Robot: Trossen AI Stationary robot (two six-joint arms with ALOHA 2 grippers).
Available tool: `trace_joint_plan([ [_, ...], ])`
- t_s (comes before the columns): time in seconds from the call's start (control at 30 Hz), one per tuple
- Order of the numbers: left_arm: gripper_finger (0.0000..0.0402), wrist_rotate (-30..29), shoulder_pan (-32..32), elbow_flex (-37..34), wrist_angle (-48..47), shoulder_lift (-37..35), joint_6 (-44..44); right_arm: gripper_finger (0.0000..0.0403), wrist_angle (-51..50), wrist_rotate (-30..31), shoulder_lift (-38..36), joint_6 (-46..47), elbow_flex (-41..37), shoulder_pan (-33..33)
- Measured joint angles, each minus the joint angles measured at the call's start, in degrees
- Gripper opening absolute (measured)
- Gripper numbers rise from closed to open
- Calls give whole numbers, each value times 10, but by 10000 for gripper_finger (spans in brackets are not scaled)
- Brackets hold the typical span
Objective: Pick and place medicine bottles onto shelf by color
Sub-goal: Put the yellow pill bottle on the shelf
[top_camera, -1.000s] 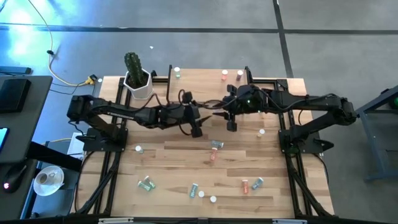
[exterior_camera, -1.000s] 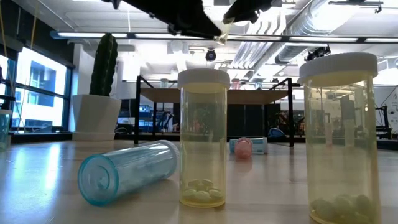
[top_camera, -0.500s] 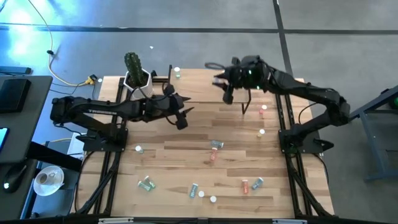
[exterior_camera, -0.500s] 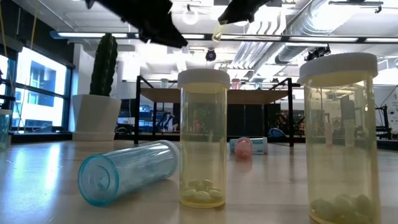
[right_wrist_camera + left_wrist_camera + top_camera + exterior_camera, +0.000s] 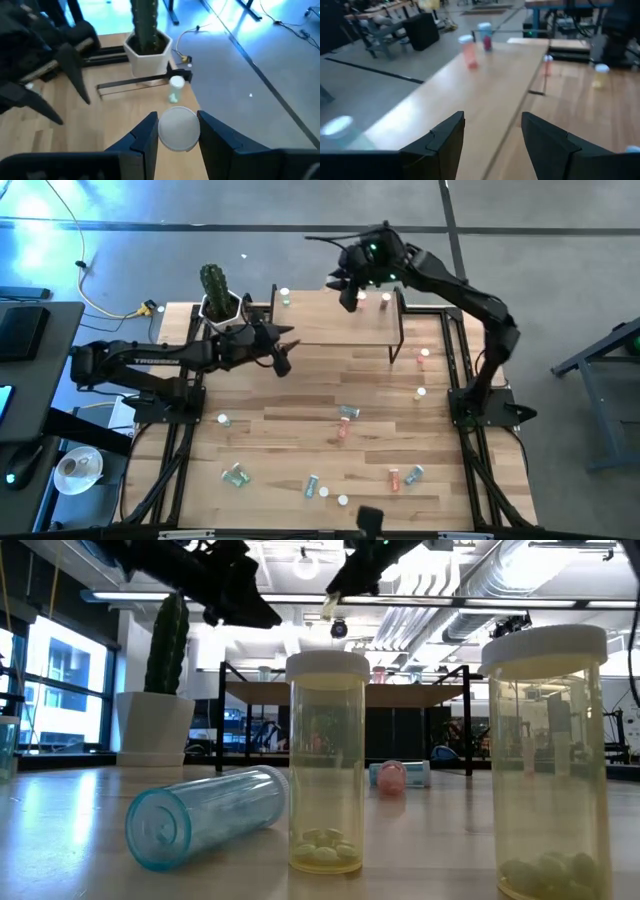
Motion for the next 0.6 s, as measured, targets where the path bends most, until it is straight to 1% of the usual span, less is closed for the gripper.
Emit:
trace_joint_plan([
  [0.13, 186, -1, 19, 0, 3, -21, 0, 106, -18, 0, 53, -3, 52, -10],
  [0.27, 186, -2, 34, 1, -6, -24, 0, 106, -38, 1, 98, -7, 87, -18],
  [0.4, 186, -9, 45, 1, -26, -20, 0, 106, -42, 1, 132, -9, 100, -25],
  [0.47, 186, -20, 50, 1, -26, -20, 0, 106, -43, 1, 145, -6, 100, -27],
  [0.6, 186, -22, 52, 1, -26, -20, 0, 106, -42, 0, 166, -4, 100, -29],
])
